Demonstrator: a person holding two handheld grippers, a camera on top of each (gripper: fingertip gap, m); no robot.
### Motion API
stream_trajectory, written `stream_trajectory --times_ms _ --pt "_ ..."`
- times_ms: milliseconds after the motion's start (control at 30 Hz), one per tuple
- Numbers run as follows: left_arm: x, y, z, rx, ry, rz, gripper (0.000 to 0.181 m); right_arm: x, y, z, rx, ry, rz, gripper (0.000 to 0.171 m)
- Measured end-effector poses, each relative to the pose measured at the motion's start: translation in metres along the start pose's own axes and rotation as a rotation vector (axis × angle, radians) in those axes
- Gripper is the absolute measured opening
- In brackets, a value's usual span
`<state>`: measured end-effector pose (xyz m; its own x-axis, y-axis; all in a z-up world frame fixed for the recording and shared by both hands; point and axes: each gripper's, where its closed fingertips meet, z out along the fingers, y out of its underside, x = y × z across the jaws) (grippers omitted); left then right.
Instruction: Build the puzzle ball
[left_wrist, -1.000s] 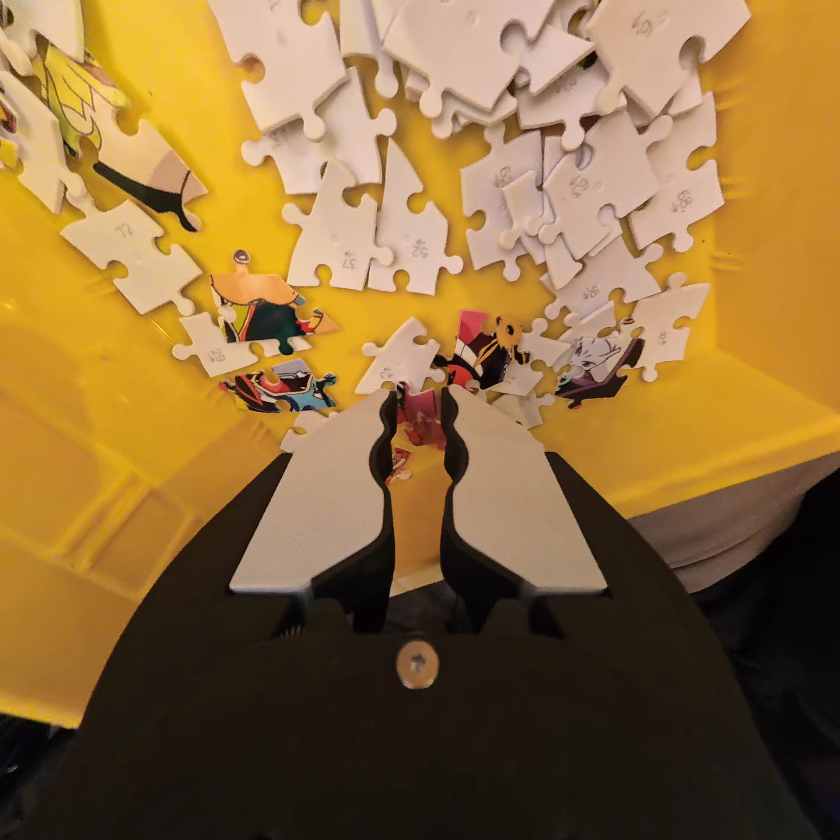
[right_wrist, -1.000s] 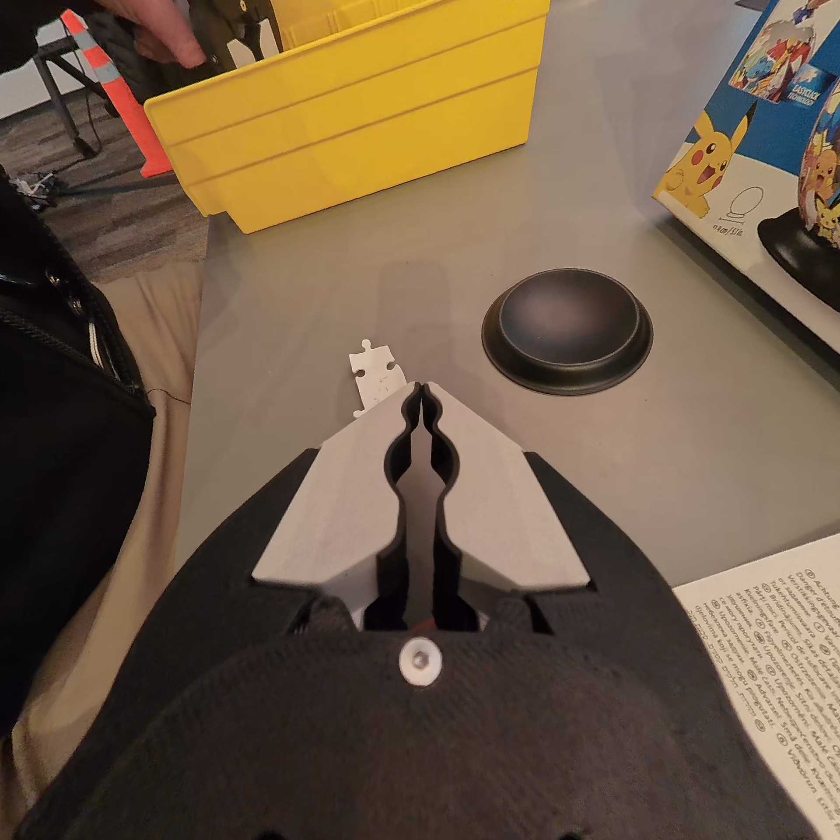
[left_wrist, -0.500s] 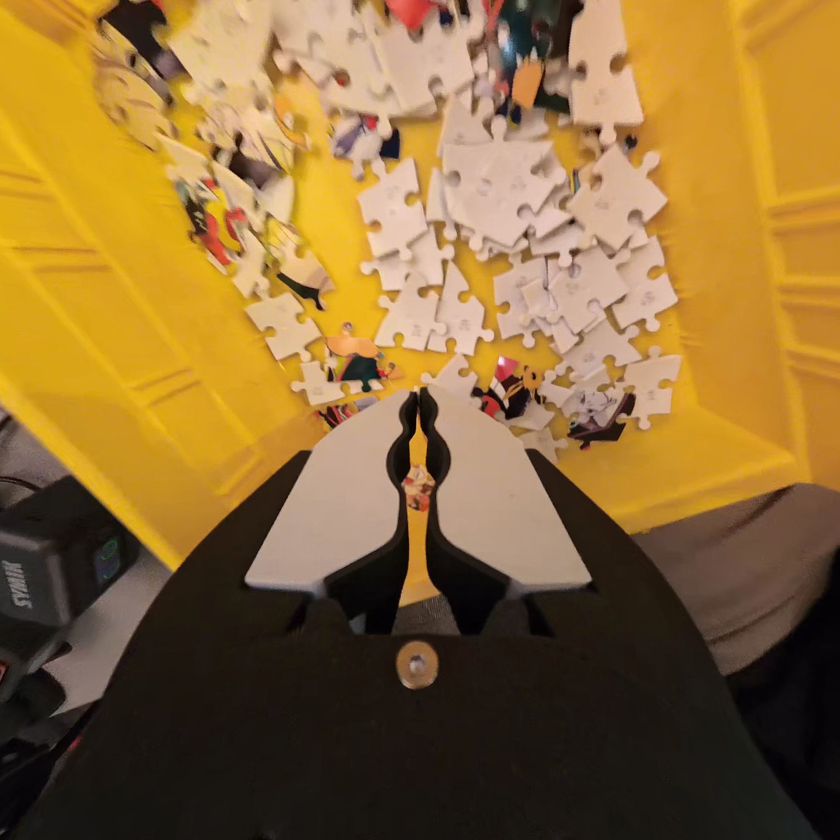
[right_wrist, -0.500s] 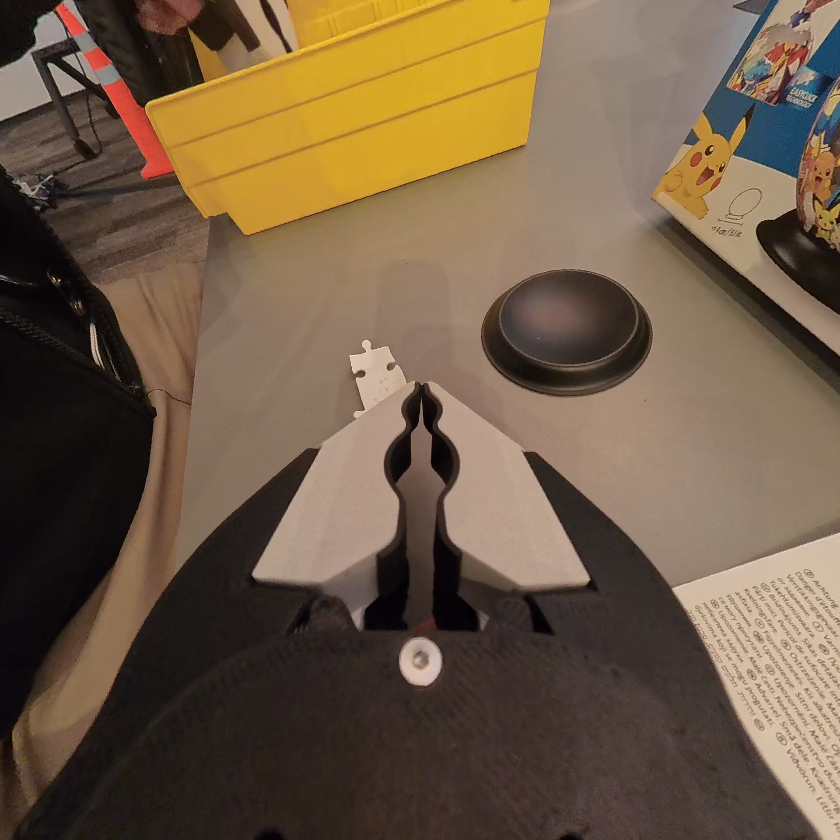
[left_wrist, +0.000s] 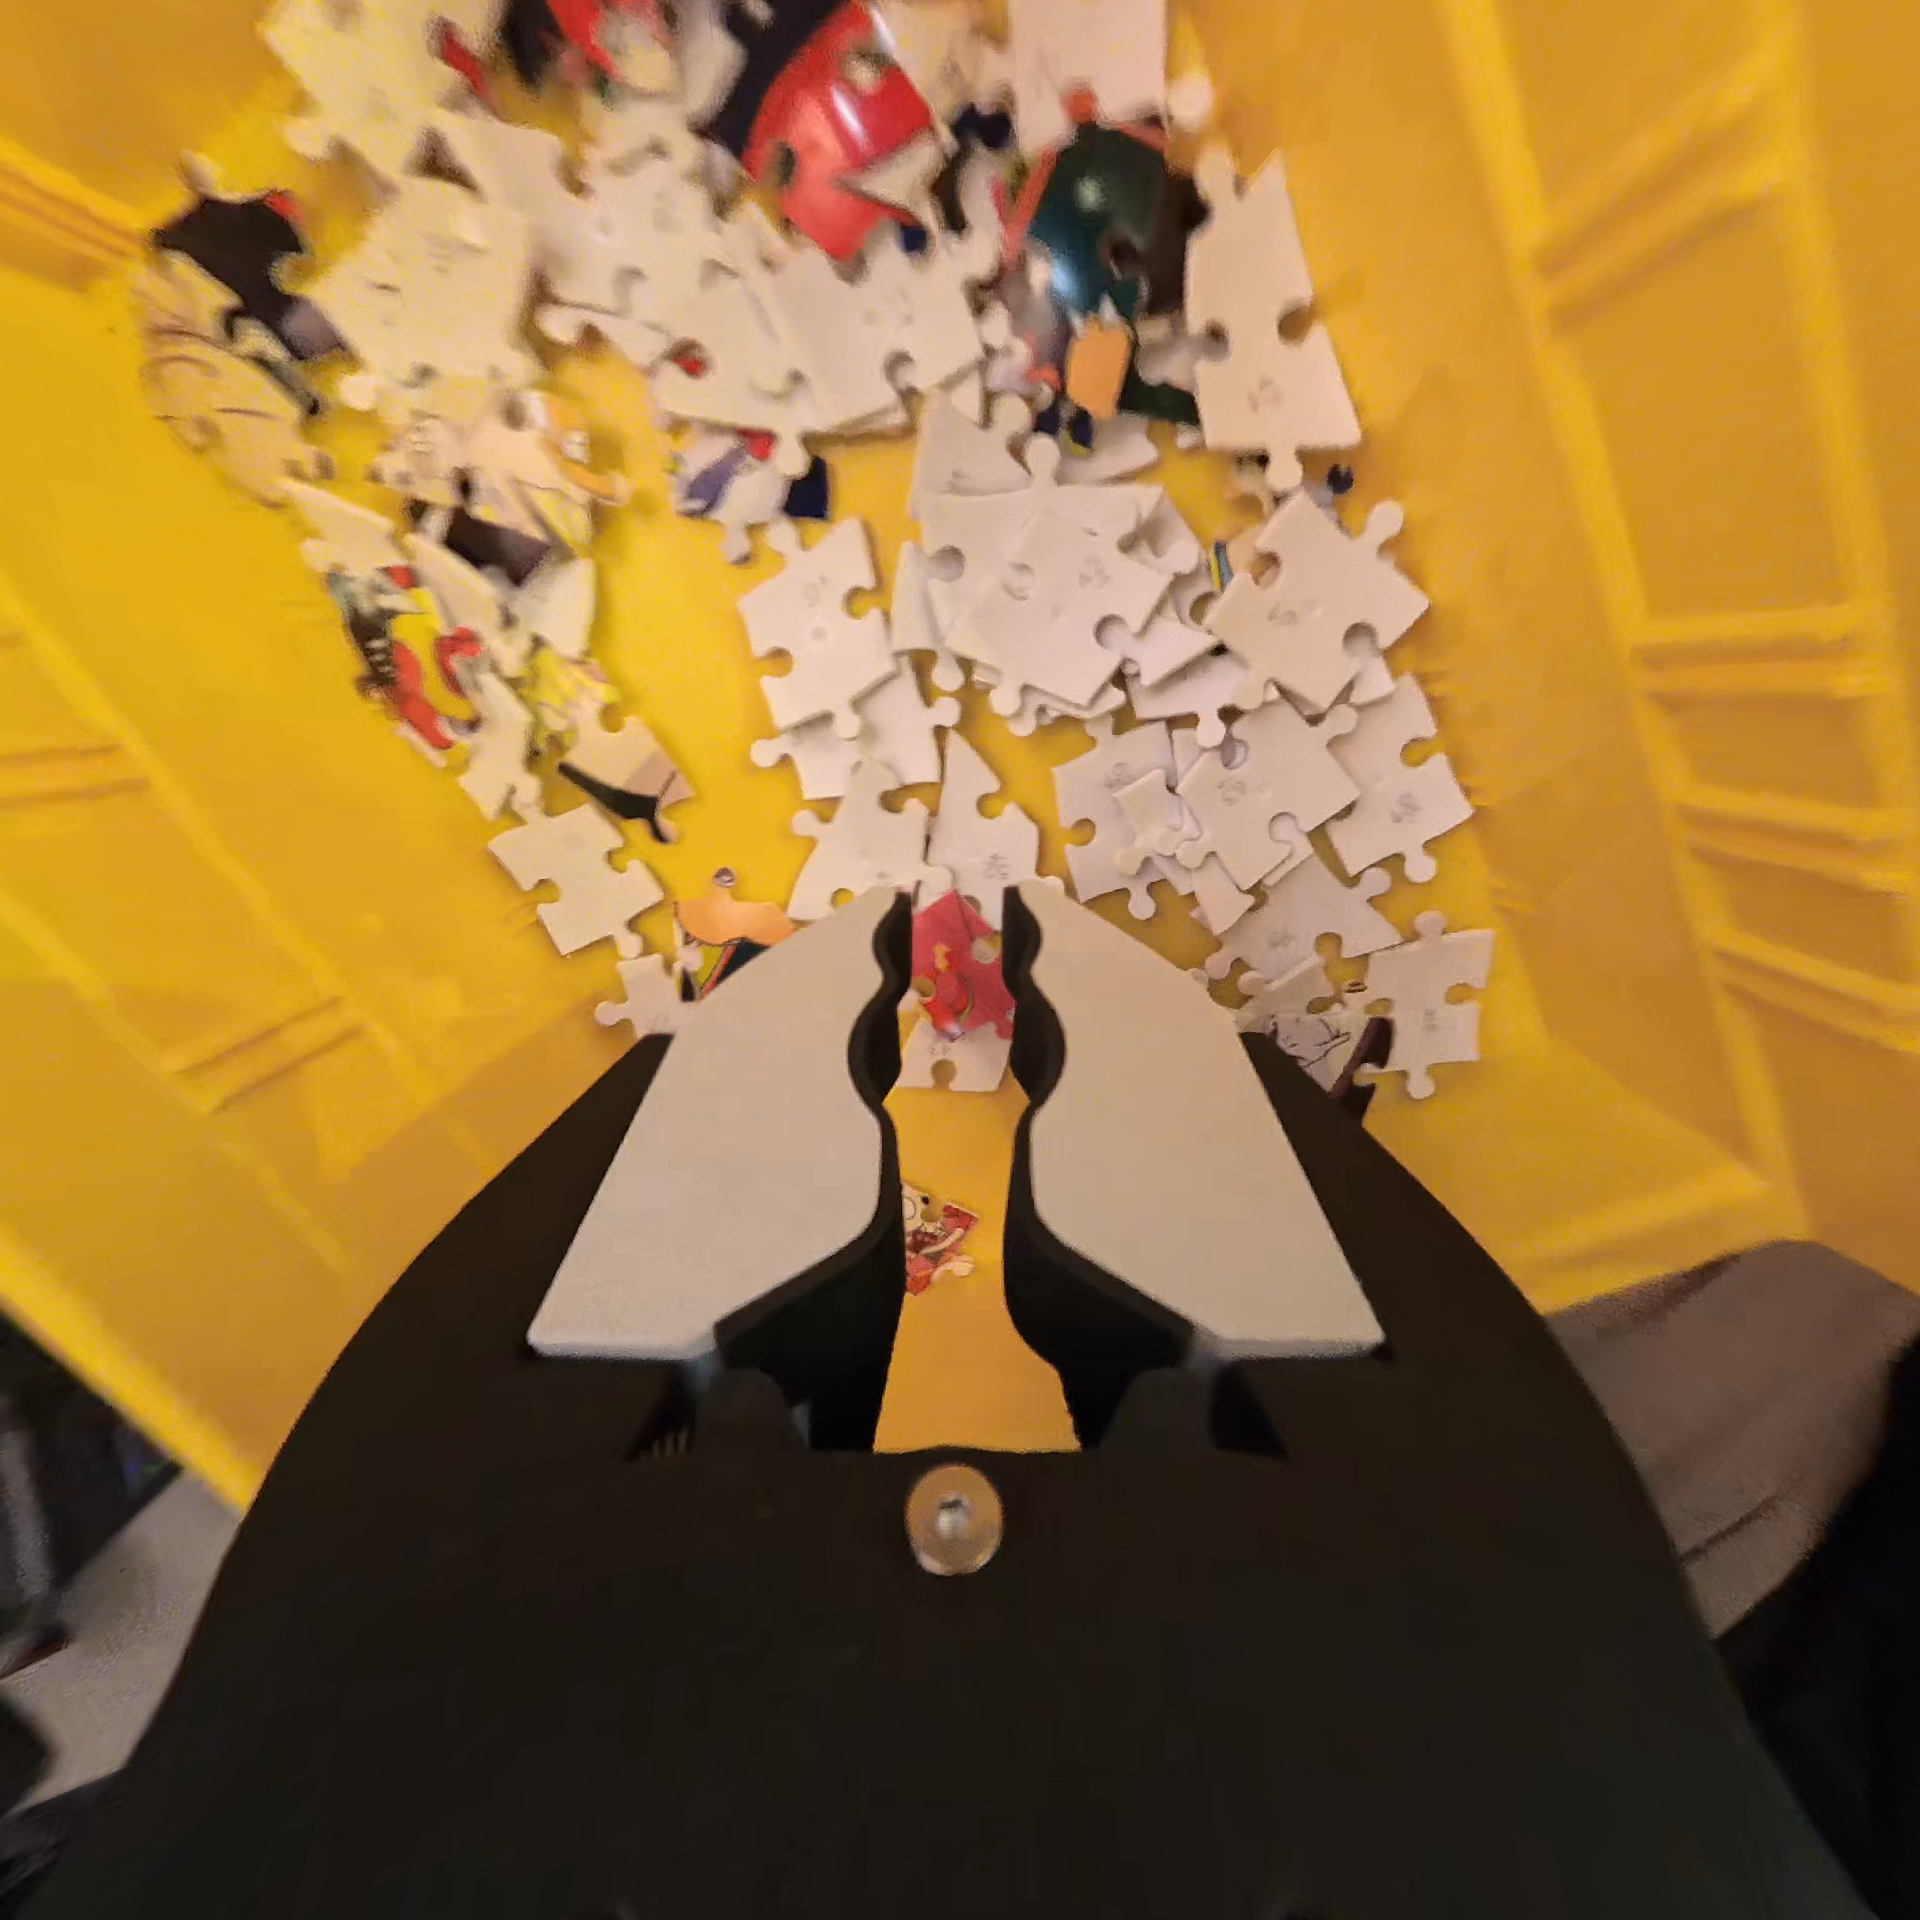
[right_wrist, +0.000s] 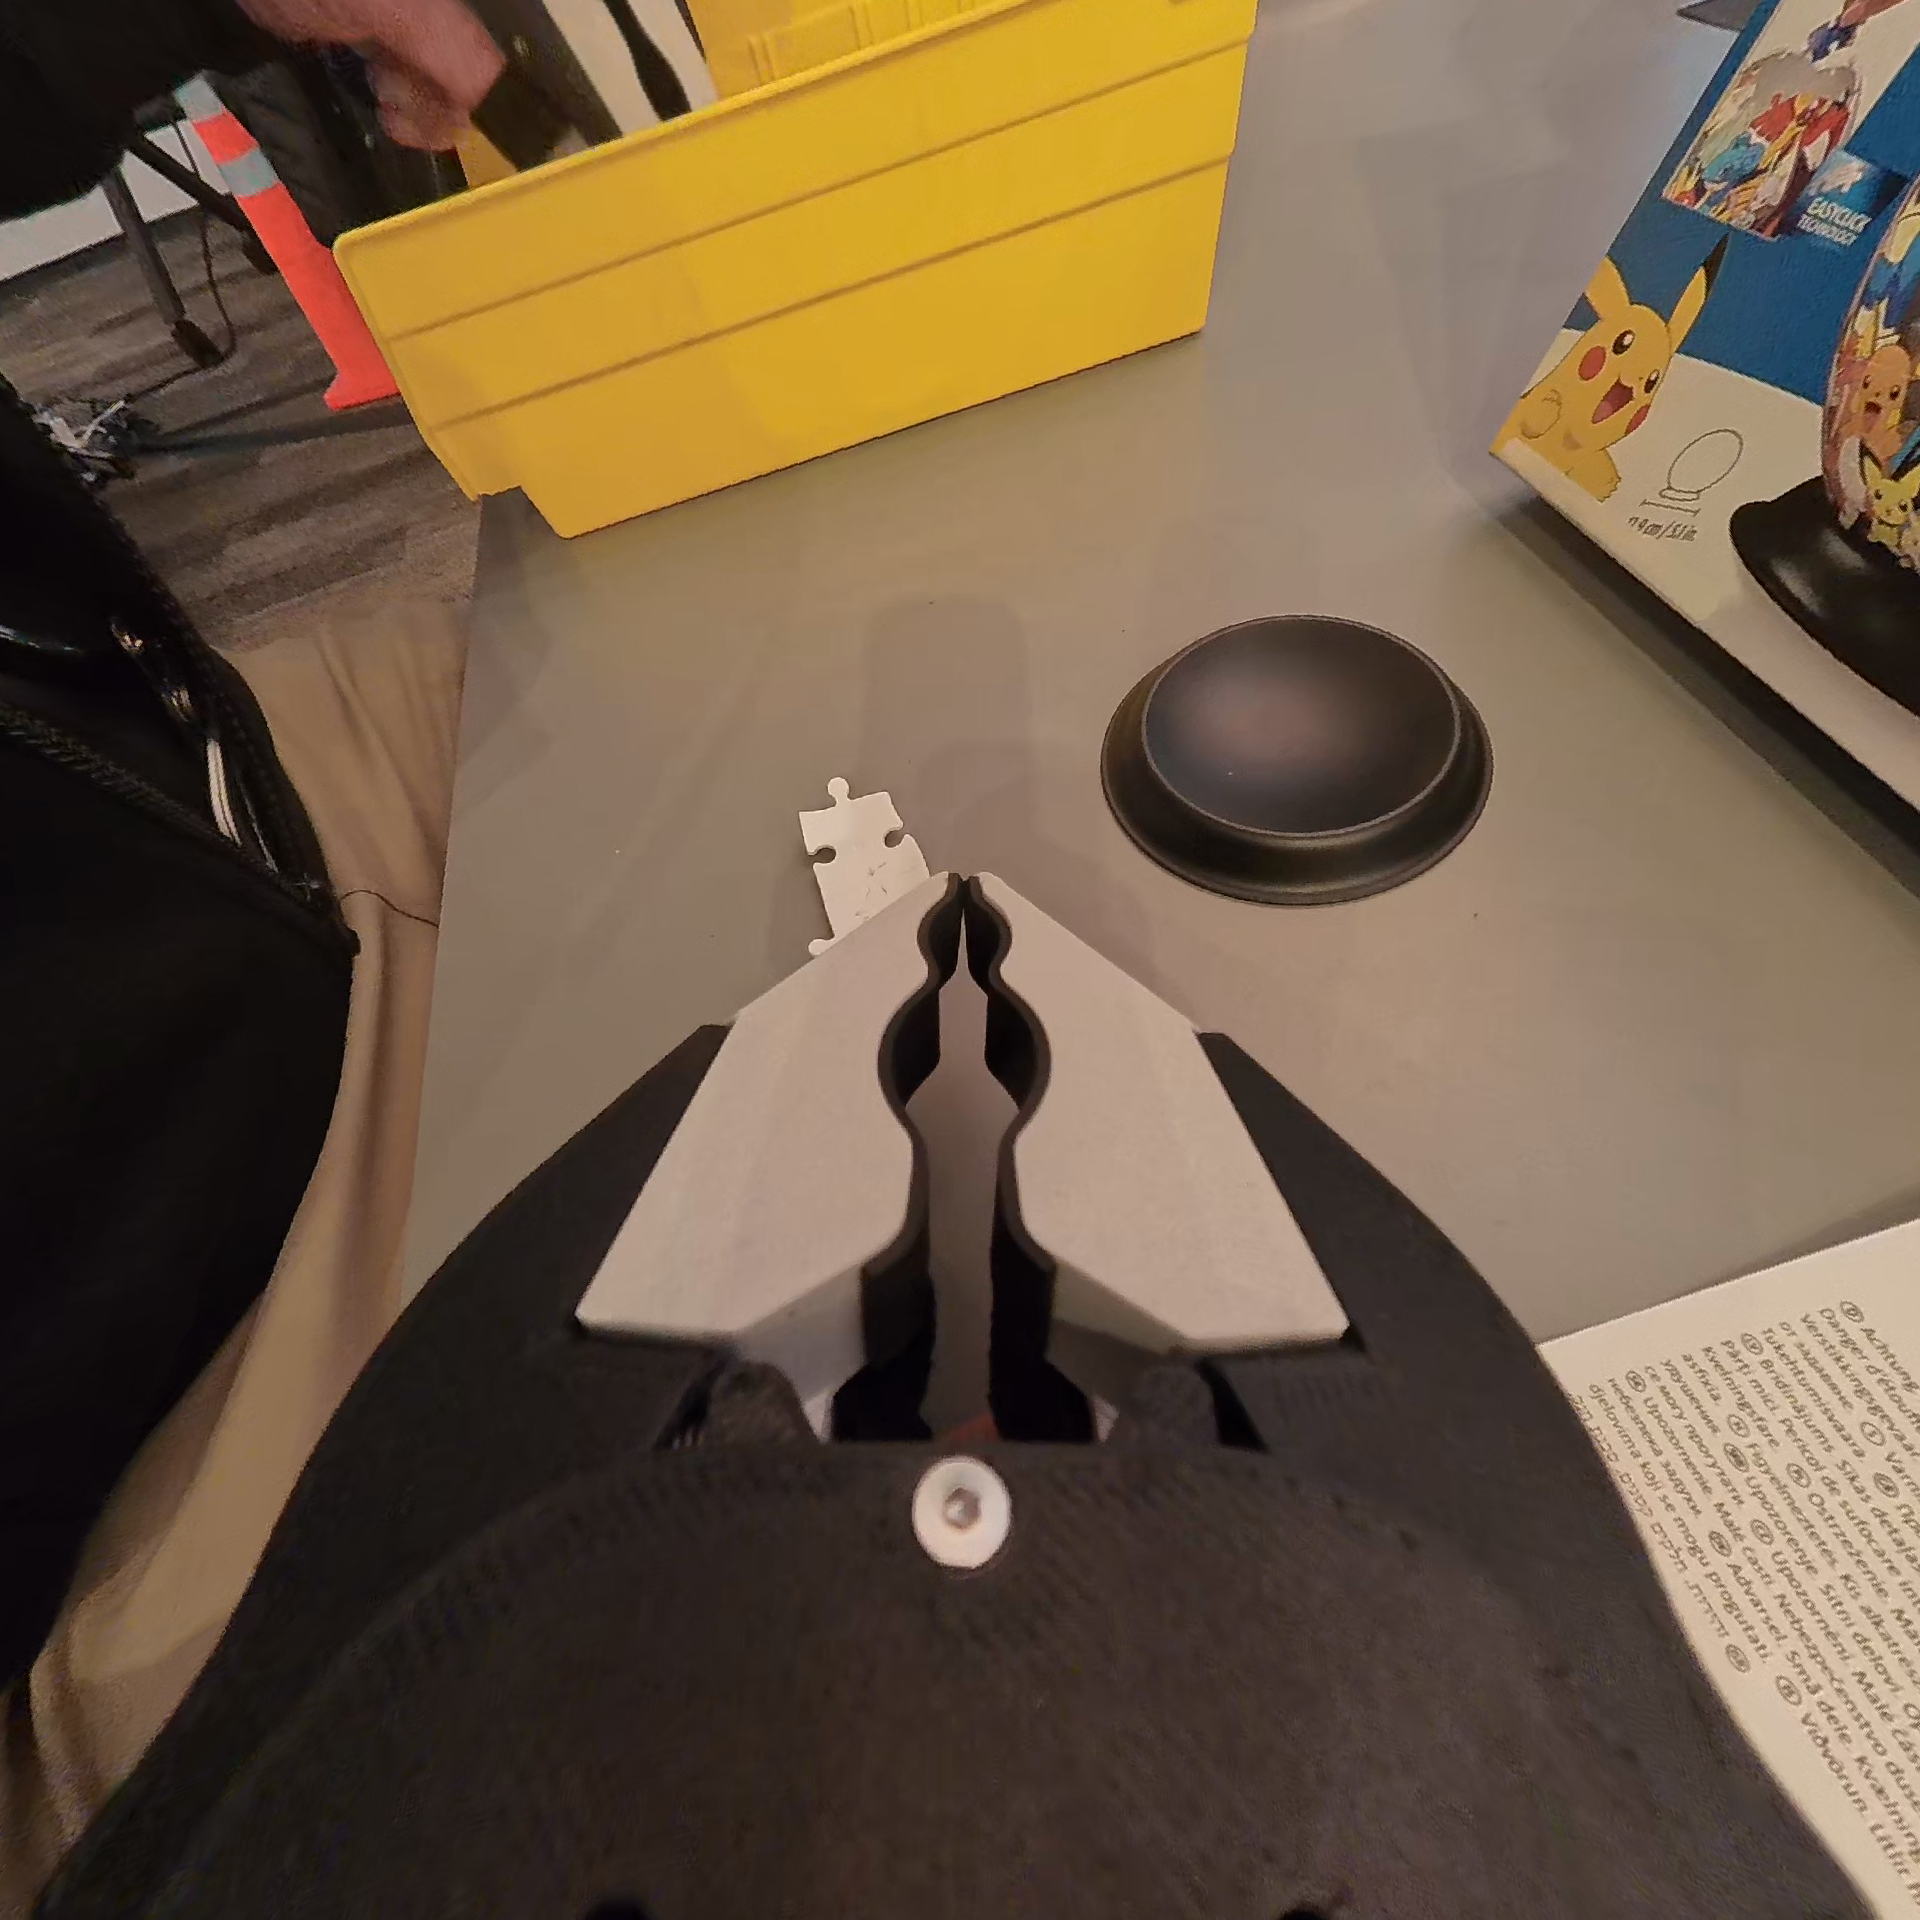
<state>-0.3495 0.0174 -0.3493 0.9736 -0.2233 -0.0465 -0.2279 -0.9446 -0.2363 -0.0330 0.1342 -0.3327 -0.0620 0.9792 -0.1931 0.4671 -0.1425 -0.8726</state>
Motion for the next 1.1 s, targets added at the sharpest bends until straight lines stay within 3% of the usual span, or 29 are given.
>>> stream_trajectory --times_ms 100,233,367,433,567,700,833,967,1100 --pt "-0.020 -0.002 -0.023 0.088 0.006 -0.106 0.015 0.000 0.000 0.000 0.000 -0.001 0.001 0.000" --pt "-0.043 0.015 -0.033 0.037 -0.081 -0.105 0.017 0.000 0.000 0.000 0.000 -0.001 0.001 0.000" --pt "-0.032 0.026 -0.018 -0.057 -0.053 -0.055 0.028 0.000 0.000 0.000 -0.002 0.000 0.000 0.000" --pt "-0.020 0.028 -0.008 -0.088 -0.027 -0.056 0.043 0.000 0.000 0.000 -0.003 0.002 0.000 0.000" --pt "0.003 0.031 0.014 -0.146 0.010 -0.080 0.046 0.000 0.000 0.000 -0.002 0.002 0.000 0.000" --pt "0.004 0.028 0.017 -0.137 -0.008 -0.145 0.026 0.000 0.000 0.000 0.000 0.002 -0.001 0.000" --pt "0.006 0.029 0.016 -0.120 -0.009 -0.150 0.021 0.000 -0.001 -0.001 0.006 0.001 0.000 0.000" --pt "0.013 0.019 0.010 -0.011 0.110 -0.199 0.020 0.000 -0.001 -0.001 0.010 0.001 -0.001 0.000" --pt "0.031 -0.006 -0.006 0.187 0.418 -0.340 0.020 0.000 -0.001 -0.001 0.011 0.001 -0.003 0.000"
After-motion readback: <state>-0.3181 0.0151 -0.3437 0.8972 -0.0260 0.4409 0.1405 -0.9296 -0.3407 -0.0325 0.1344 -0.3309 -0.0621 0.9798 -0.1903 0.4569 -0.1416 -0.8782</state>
